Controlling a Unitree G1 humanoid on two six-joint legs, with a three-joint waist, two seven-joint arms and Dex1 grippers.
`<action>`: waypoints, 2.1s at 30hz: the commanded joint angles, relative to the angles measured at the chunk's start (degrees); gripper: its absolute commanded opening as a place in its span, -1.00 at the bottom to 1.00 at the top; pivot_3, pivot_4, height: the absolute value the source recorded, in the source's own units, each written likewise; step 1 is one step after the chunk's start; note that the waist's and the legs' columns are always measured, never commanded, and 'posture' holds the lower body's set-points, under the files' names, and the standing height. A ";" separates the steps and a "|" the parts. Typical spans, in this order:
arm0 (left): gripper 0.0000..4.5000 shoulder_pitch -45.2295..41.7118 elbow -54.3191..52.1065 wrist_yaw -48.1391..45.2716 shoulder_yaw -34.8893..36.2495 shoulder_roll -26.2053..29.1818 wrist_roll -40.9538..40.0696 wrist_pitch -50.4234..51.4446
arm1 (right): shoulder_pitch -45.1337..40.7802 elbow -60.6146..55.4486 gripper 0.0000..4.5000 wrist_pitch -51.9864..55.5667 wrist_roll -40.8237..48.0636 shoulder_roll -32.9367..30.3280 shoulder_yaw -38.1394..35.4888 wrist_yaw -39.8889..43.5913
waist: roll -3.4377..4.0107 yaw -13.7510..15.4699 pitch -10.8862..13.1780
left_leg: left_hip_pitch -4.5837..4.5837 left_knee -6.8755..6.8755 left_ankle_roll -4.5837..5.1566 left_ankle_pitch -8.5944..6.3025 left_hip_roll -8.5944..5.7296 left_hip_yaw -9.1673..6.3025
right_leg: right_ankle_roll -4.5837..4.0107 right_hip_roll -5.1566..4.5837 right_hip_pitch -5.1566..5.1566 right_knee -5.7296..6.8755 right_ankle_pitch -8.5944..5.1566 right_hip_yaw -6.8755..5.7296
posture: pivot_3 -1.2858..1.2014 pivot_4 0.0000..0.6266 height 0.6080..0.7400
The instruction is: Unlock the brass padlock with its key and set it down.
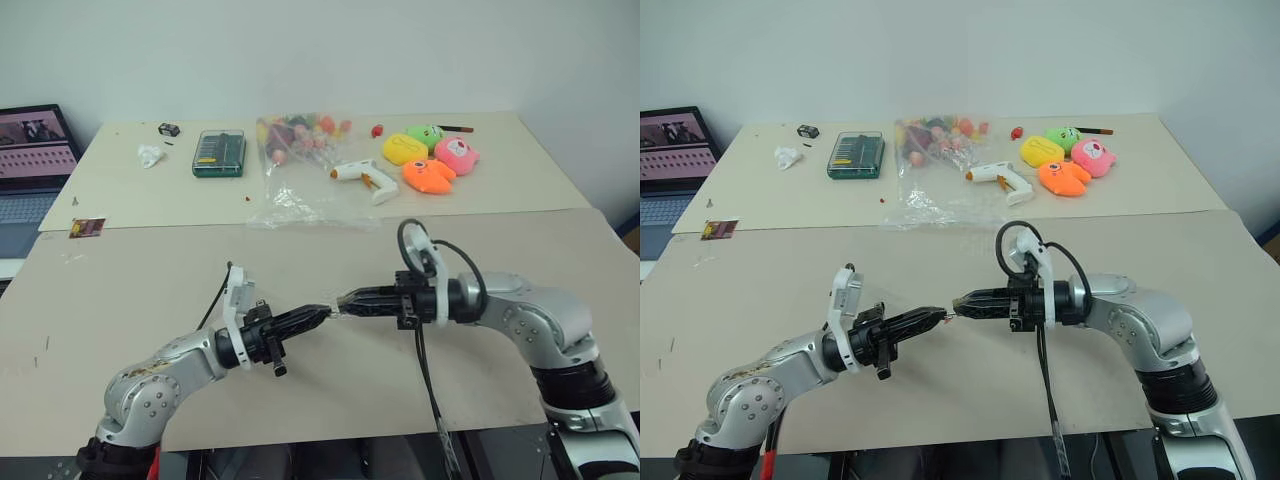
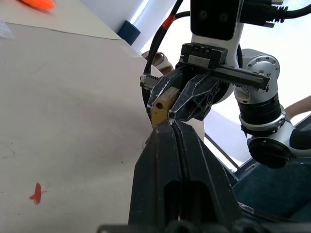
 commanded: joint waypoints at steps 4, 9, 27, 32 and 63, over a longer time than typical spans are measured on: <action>-0.98 -0.66 -1.95 0.82 0.31 -0.73 -0.43 0.03 | -1.85 -2.85 -0.95 1.53 4.20 0.68 -3.58 -1.23 | 0.00 0.04 0.00 | 0.00 0.00 0.00 0.00 0.00 0.00 | 0.00 -0.01 0.00 -0.01 0.00 0.00 | 0.03 -0.52 1.00; -0.98 -0.81 -1.88 1.05 0.18 -0.91 -0.14 0.04 | -2.43 -3.08 -0.95 2.71 5.89 0.97 -4.80 -2.40 | 0.00 0.04 0.00 | 0.00 0.00 0.00 0.00 0.00 0.00 | 0.00 0.00 0.00 -0.01 0.00 0.01 | 0.03 -0.52 1.00; -0.27 1.04 -3.84 -1.28 7.15 5.78 4.98 -4.06 | -8.20 17.03 -0.95 0.99 -3.66 -2.11 0.28 6.47 | 0.00 -0.17 0.00 | 0.00 -0.02 -0.01 0.00 0.03 0.03 | -0.02 0.02 0.00 -0.02 0.01 0.02 | 0.03 -0.52 1.00; 0.56 4.82 -4.33 -8.57 5.39 11.10 20.19 -18.10 | -13.47 25.78 -0.95 6.96 -6.56 1.97 4.87 4.91 | 0.00 -0.23 0.00 | -0.03 -0.03 -0.02 0.00 0.05 0.07 | -0.07 0.03 -0.05 -0.06 0.03 0.03 | 0.03 -0.52 1.00; 1.00 2.84 -3.32 -2.57 -1.10 5.03 30.50 -19.44 | -17.57 45.70 0.97 -17.77 -26.80 -16.36 11.30 33.59 | 0.16 1.00 -0.02 | 0.79 -0.07 0.30 -0.25 0.18 0.06 | -0.05 0.10 0.90 -0.08 0.01 -0.18 | 0.03 -0.52 1.00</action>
